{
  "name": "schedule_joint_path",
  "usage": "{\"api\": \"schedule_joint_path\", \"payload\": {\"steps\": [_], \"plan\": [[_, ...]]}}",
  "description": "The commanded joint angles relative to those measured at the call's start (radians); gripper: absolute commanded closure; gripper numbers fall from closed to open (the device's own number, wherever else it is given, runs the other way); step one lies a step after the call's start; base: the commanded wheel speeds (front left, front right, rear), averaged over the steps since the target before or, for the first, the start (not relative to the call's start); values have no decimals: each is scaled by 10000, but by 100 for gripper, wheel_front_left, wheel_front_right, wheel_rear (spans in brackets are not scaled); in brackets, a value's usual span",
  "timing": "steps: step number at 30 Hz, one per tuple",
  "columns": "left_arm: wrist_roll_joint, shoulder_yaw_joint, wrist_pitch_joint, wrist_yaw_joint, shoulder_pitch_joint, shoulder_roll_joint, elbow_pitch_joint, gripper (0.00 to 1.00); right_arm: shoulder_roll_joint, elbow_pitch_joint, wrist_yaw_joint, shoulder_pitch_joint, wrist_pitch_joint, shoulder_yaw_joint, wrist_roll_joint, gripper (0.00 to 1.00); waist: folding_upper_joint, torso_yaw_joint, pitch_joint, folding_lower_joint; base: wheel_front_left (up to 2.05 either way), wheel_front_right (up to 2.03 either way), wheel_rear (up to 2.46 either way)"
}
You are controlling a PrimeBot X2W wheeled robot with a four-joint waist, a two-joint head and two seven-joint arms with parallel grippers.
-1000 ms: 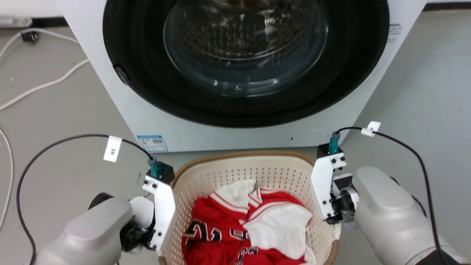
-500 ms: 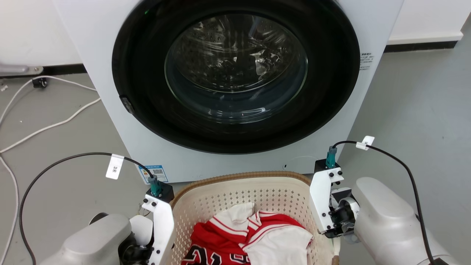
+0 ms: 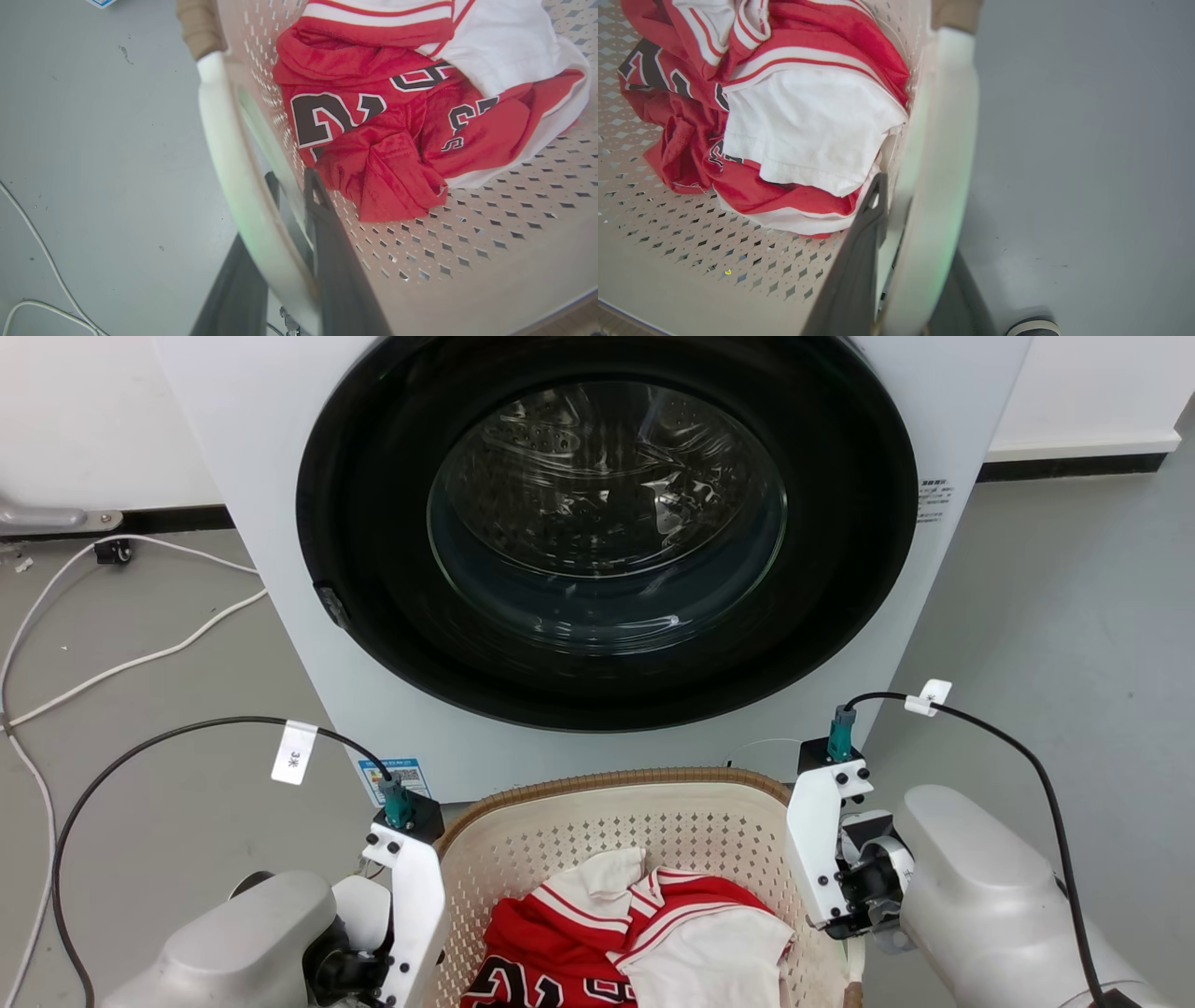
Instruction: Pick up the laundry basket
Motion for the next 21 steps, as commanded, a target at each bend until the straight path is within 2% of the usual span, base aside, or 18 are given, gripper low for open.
{"api": "schedule_joint_path", "payload": {"steps": [1, 21], "plan": [[-38, -89, 88, -203, -28, -166, -219, 100, 81, -105, 31, -228, -149, 21, 85, 100, -1, -6, 12, 1, 0, 0, 0], [44, -89, -247, -205, -155, -274, -147, 100, 117, 257, 33, -493, -537, 253, 313, 100, -1, -26, 55, 1, 0, 0, 0]]}}
